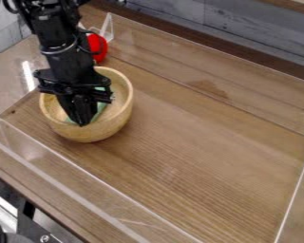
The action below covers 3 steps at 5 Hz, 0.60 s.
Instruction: Remove the green block from the brown bowl and put it on the table
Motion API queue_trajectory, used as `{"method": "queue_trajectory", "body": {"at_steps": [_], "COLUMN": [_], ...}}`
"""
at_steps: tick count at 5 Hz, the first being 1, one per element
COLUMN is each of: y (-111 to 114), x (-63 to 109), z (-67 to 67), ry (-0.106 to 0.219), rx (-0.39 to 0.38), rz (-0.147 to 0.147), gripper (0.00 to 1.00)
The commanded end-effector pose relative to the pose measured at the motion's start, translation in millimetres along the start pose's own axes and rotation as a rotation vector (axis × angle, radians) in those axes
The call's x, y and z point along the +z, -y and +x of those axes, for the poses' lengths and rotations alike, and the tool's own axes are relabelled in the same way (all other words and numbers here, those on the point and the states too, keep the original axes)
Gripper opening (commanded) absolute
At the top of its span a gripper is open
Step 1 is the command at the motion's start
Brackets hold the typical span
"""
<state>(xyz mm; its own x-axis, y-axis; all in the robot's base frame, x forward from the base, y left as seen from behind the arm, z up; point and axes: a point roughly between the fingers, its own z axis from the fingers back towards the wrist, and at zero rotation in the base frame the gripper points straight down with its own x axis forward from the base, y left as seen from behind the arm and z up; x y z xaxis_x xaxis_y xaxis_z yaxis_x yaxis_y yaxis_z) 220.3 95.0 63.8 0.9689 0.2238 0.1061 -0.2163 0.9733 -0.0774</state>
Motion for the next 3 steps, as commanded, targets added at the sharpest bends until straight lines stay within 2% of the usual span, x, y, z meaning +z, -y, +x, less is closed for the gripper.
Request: {"method": "queue_trajectory", "body": {"at_steps": [1,2,3], "y": [-0.5,0.3,-2.1], "x": [1.2,-2.3,-8.5], "z": [5.9,5.2,-7.7], "ry": [0.025,0.021,0.016], "rx": [-0.008,-0.007,-0.037], "rz": [0.029,0.038,0.041], "gripper": [1.00,1.00,1.00]}}
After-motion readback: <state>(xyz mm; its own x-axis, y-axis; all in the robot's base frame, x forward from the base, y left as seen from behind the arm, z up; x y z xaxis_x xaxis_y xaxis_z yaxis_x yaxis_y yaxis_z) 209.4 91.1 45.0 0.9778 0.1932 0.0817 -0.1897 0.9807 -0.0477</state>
